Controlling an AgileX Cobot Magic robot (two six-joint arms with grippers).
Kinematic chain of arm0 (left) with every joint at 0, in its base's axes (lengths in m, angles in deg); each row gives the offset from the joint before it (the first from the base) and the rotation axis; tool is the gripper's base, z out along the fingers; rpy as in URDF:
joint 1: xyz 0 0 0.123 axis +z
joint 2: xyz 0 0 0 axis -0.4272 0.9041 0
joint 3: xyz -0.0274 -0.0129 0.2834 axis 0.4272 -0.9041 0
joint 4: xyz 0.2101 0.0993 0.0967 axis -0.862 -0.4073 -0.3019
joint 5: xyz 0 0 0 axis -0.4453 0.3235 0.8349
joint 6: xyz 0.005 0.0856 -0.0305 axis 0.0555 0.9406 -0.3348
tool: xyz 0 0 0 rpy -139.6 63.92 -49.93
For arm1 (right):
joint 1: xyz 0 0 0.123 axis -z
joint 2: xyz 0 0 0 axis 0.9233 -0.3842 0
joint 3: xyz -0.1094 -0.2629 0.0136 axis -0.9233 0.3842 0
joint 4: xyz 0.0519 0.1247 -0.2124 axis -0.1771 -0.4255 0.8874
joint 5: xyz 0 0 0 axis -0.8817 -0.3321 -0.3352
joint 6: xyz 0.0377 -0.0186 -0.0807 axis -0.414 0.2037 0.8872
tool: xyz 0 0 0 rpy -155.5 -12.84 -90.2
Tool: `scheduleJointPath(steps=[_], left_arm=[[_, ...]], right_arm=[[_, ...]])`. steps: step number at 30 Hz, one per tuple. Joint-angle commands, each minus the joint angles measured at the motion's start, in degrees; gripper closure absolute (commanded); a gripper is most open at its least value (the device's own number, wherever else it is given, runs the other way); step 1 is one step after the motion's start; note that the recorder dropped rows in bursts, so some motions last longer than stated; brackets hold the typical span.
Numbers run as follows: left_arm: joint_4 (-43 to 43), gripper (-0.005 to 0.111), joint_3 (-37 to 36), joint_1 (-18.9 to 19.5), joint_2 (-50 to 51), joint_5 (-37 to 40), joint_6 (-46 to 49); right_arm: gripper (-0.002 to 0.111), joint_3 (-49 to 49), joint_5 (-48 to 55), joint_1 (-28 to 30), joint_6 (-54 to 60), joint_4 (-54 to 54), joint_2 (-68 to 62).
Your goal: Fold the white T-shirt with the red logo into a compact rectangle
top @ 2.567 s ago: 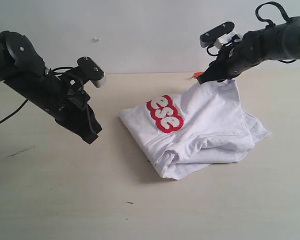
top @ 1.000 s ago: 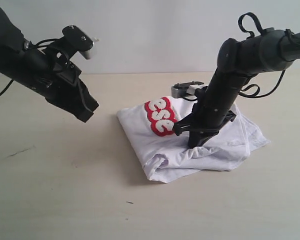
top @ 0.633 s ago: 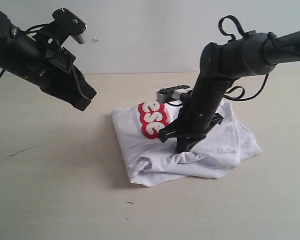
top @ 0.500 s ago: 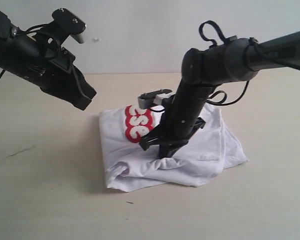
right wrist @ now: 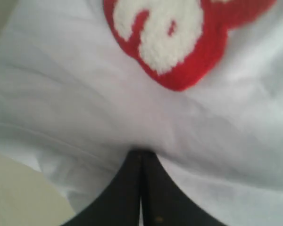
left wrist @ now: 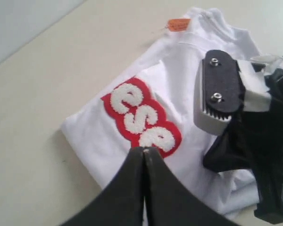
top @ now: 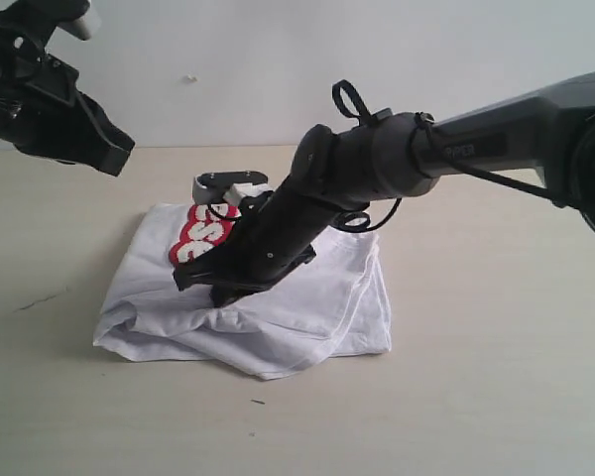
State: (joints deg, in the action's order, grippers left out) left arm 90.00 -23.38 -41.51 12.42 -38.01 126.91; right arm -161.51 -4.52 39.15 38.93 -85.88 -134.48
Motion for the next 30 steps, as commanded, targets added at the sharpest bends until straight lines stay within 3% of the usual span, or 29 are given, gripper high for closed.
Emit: scheduleJointPath(steps=[1,5,8,13,23,30], left_arm=[[1.0,0.107,-3.3,1.3,-1.5,-4.4,-0.7],[4.1,0.107,-3.8,0.7,0.1,-4.3,2.7],[12.9,0.107,-3.8,-0.9,3.4,-0.9,14.9],[18.4,0.107,-3.8,-3.3,10.5,0.6,24.6],[15.4,0.107,-3.8,-3.7,22.0,-2.2,24.5],[4.4,0.107,-3.8,-1.5,27.9,-2.7,16.8]], right_arm=[[0.108,-3.3,0.6,1.4,-1.9,5.5,3.3],[0.108,-3.4,1.2,4.4,-10.8,17.4,8.1],[0.108,-3.4,3.8,7.1,-17.7,26.7,10.4],[0.108,-2.5,8.5,10.3,-20.5,31.1,10.6],[0.108,4.0,4.2,10.9,-18.3,32.2,10.7],[0.108,4.7,4.1,10.9,-18.3,32.2,13.0]])
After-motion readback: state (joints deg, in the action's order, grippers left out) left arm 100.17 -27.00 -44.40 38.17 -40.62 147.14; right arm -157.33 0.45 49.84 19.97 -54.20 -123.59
